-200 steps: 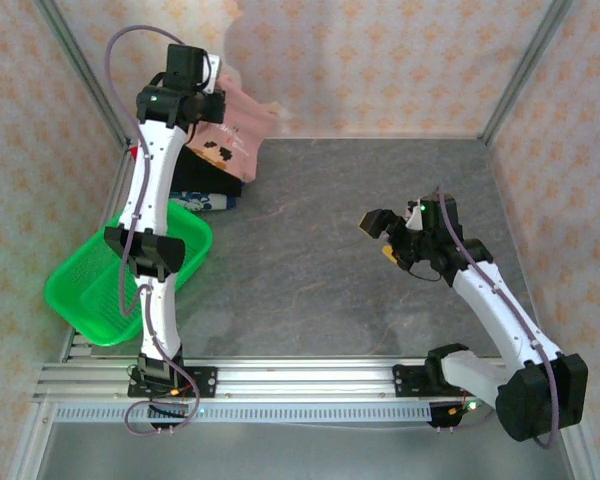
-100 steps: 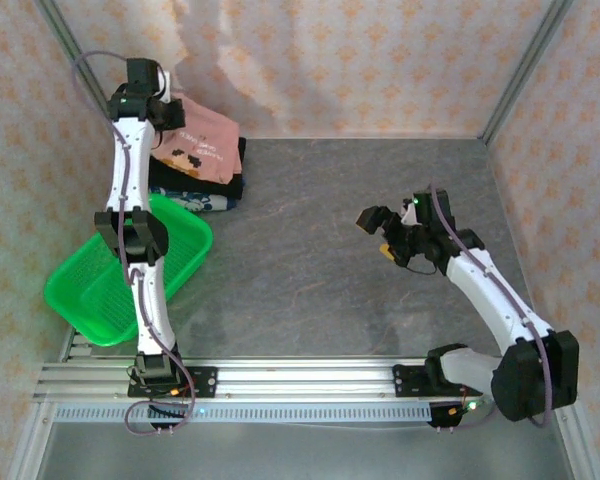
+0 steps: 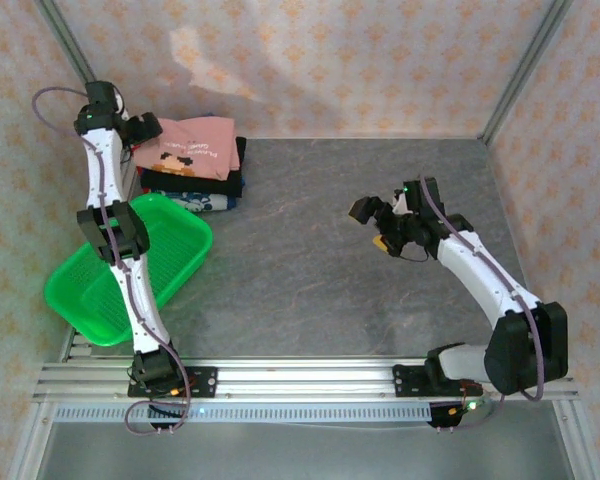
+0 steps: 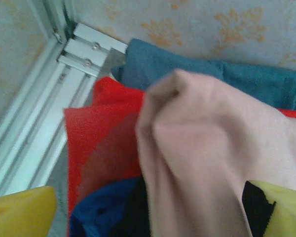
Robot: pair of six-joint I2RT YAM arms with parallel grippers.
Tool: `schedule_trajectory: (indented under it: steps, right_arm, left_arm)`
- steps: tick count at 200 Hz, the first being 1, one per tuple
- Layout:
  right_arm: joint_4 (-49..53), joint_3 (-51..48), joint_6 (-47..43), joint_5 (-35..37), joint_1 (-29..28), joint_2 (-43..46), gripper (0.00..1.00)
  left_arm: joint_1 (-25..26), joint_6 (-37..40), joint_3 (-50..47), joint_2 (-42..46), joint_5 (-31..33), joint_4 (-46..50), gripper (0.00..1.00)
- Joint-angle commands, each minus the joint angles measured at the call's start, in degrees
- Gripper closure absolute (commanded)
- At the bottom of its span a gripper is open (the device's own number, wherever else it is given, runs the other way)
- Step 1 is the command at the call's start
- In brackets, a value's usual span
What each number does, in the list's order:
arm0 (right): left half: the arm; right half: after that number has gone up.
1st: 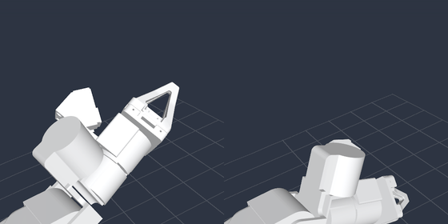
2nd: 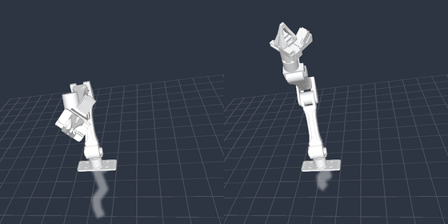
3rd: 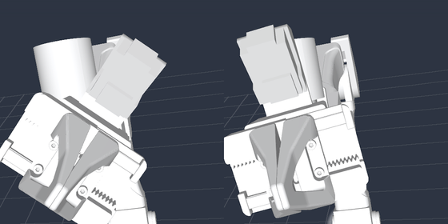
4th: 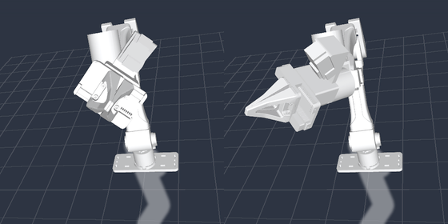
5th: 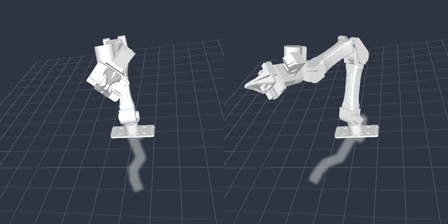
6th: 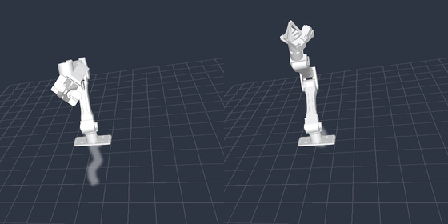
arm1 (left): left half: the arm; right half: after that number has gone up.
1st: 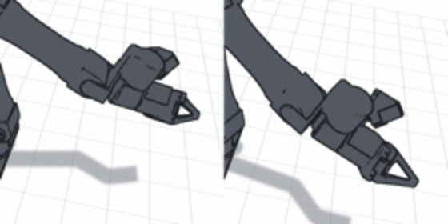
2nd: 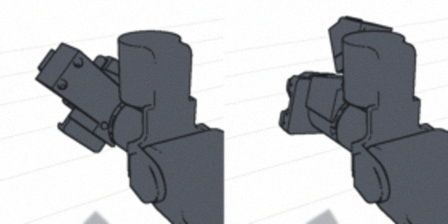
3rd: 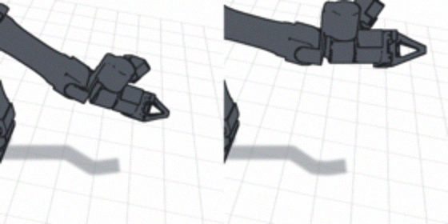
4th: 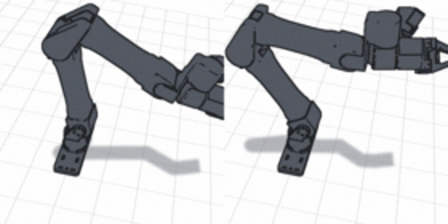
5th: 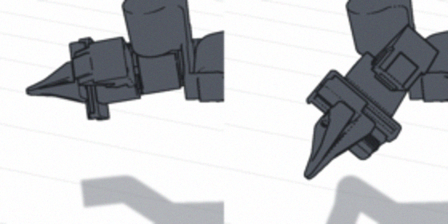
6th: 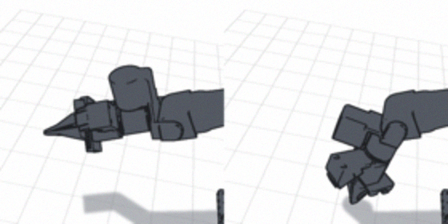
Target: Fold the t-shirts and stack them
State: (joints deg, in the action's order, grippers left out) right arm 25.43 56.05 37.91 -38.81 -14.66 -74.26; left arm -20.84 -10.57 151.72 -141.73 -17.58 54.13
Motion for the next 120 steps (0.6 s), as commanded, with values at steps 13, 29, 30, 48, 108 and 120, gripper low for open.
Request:
schedule_trajectory:
  steps: [13,29,30,48,108,120]
  right_arm:
    - [1.40,1.18,0.03,1.86,-0.37,4.86,0.01]
    - [3.42,0.56,-0.46,2.74,-0.37,8.46,0.01]
    - [3.59,0.51,-0.51,2.80,-0.37,8.66,0.01]
    - [7.20,0.31,-1.78,4.56,-0.37,12.67,0.01]
    - [20.68,3.30,-9.28,15.15,-0.04,21.14,0.01]
    - [22.96,3.41,-11.13,17.93,0.07,21.67,0.01]
  left_arm:
    - [-1.65,-4.28,-0.83,10.17,1.23,-1.95,0.00]
    - [-2.52,-5.62,-2.18,14.36,0.30,-2.20,0.00]
    - [-2.53,-5.65,-2.29,14.68,0.19,-2.20,0.00]
    - [-2.41,-6.34,-4.42,20.04,-1.85,-1.77,0.00]
    - [8.63,-0.59,-30.52,44.83,3.74,-7.79,0.00]
    - [10.58,-0.64,-39.65,50.69,4.85,-11.62,0.00]
